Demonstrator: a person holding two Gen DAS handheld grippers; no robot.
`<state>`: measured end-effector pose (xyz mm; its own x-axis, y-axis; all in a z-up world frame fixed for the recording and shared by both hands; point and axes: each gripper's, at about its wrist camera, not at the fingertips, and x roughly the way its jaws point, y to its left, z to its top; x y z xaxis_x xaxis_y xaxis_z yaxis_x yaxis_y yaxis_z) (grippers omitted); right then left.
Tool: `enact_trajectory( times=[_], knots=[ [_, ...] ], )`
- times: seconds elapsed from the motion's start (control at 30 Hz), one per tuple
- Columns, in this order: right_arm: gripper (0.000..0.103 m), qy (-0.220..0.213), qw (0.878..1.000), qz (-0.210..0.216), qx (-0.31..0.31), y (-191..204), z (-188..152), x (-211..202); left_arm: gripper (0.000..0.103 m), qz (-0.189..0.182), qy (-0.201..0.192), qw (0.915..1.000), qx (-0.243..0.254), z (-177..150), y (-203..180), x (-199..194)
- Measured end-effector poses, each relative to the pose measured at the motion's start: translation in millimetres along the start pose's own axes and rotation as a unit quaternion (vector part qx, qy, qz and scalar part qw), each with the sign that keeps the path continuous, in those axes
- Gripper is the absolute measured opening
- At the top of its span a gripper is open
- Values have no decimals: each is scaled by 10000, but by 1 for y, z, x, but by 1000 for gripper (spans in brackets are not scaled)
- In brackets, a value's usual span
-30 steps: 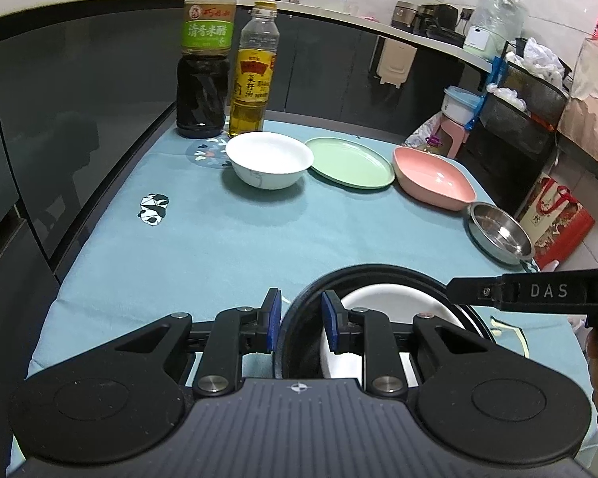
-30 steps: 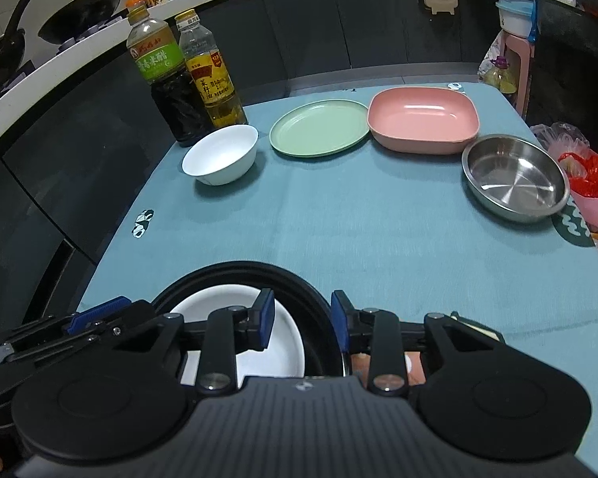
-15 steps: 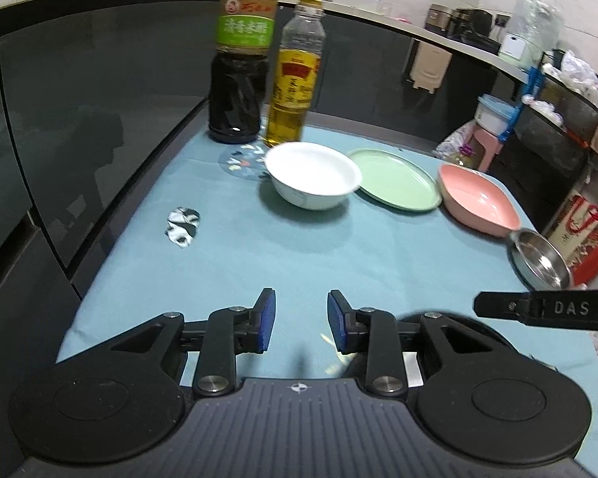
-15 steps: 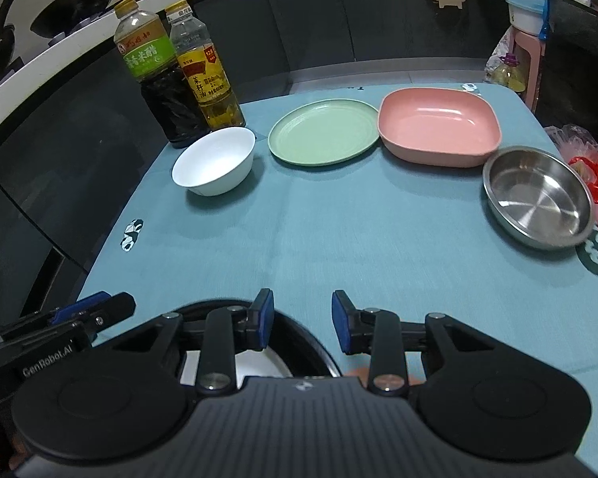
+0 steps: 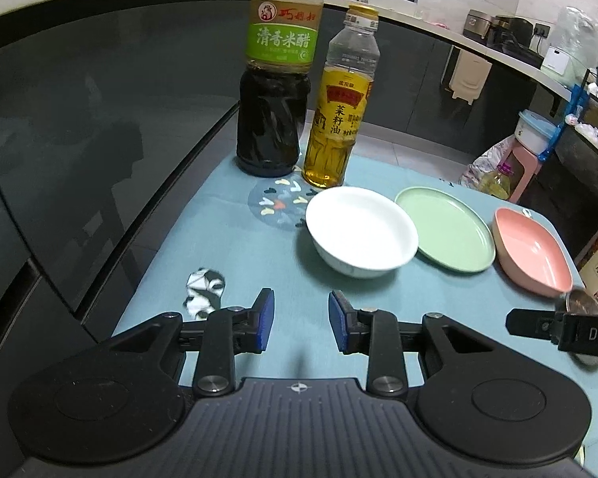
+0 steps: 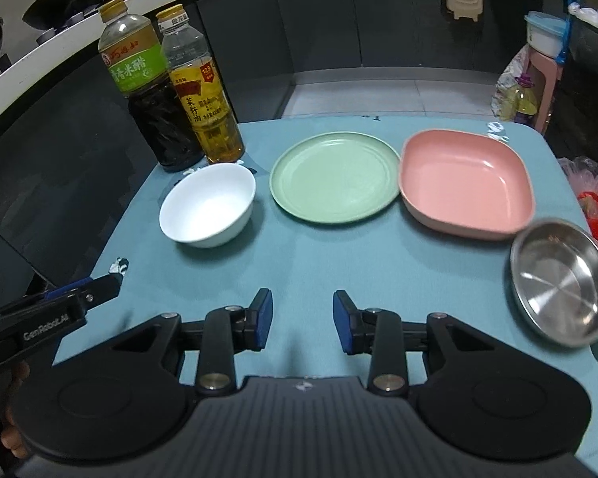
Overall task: Organize plates and bowls
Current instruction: 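Reach both grippers to the white plate and grasp its rim, then lift the white plate with both grippers and carry it toward the black bowl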
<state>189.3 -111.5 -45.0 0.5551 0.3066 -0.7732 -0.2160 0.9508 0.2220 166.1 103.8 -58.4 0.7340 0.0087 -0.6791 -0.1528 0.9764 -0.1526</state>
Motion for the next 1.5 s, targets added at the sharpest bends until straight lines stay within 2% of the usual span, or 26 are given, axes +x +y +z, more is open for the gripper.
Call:
enact_trajectory(
  times=[0.27,0.43,0.7,0.9,1.07,1.27,1.43,1.5],
  knots=[
    [23,168,9996,167,128,6,32,24,30,-1,194,9991,-365,29,11,37],
    [28,238,9996,102,57,12,47,43,32,195,144,9984,-517,42,16,57],
    [28,415,9988,230,134,15,62,71,32,-87,248,9980,-566,53,9,81],
    [28,581,9976,348,133,20,69,91,32,-44,414,9982,-436,54,-1,99],
    [21,701,9966,399,147,22,71,104,32,-53,569,9975,-422,51,-1,110],
    [20,804,9959,383,148,22,69,113,32,-26,698,9965,-457,49,2,119],
    [20,908,9950,398,143,24,68,120,32,-41,653,9968,-455,48,2,120],
    [20,906,9950,401,112,26,69,122,26,-91,642,9970,-413,48,2,121]
  ],
)
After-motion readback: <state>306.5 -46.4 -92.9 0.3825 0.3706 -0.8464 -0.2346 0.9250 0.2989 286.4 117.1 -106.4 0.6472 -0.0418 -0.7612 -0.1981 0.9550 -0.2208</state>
